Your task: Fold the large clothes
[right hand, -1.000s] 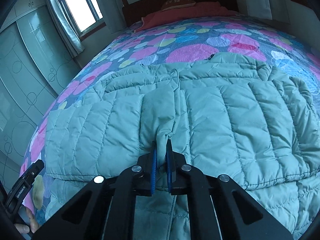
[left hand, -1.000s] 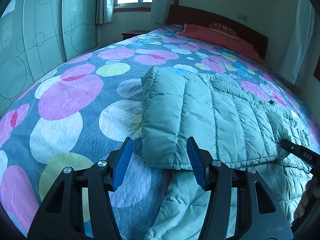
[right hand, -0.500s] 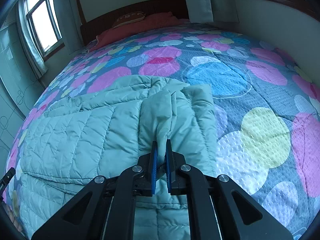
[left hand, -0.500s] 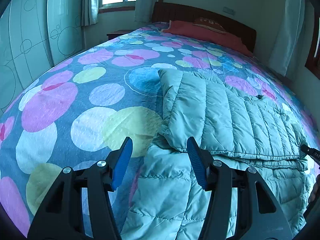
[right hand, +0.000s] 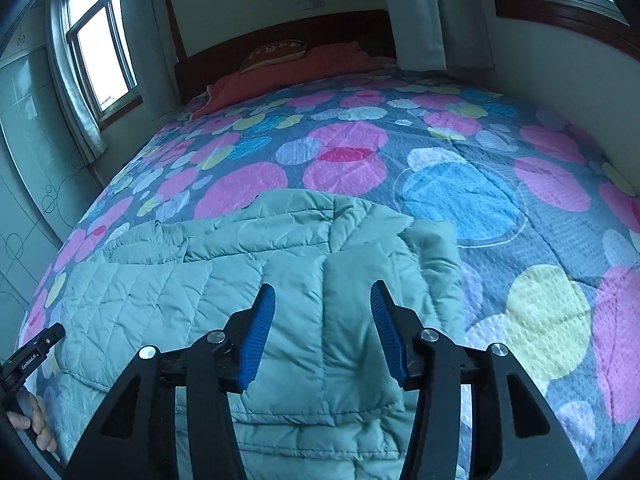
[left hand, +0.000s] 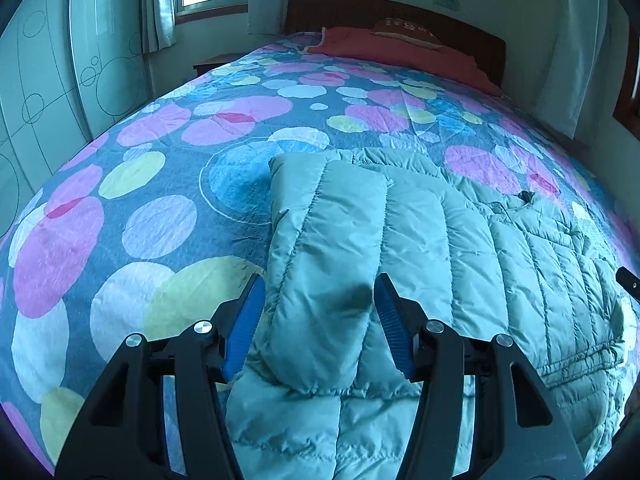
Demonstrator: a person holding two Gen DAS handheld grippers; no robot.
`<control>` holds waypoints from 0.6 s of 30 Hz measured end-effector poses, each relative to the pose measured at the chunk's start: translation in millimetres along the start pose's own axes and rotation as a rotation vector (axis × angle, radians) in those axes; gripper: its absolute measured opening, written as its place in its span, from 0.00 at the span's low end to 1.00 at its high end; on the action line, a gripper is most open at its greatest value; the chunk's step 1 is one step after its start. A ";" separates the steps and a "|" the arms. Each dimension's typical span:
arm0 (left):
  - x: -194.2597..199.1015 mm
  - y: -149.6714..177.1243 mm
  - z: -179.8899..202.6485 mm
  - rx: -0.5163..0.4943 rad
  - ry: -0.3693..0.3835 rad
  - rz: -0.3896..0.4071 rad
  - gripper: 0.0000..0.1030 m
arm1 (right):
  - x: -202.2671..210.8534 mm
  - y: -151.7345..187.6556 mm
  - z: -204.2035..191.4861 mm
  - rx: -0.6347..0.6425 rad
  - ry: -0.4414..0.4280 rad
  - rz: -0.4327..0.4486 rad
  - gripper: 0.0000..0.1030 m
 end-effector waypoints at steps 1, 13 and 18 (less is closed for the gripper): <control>-6.9 -2.3 -0.1 0.001 -0.010 -0.012 0.55 | -8.8 -1.7 -2.1 0.005 0.004 -0.013 0.49; -41.2 2.3 -8.3 0.006 -0.046 -0.095 0.56 | -48.9 6.4 -3.2 0.020 0.075 -0.127 0.49; -2.2 -16.0 7.9 -0.002 -0.055 0.051 0.55 | -37.1 -3.8 -31.7 0.055 0.032 -0.067 0.49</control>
Point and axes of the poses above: each gripper's, at about its wrist camera, not at the fingertips, and x roughly against the way its jaws point, z to its right, y to its underside, the point moved 7 cm from there along -x, roughly the way its jaws point, and after that the axes turned 7 degrees about -z, right-handed, at the moved point
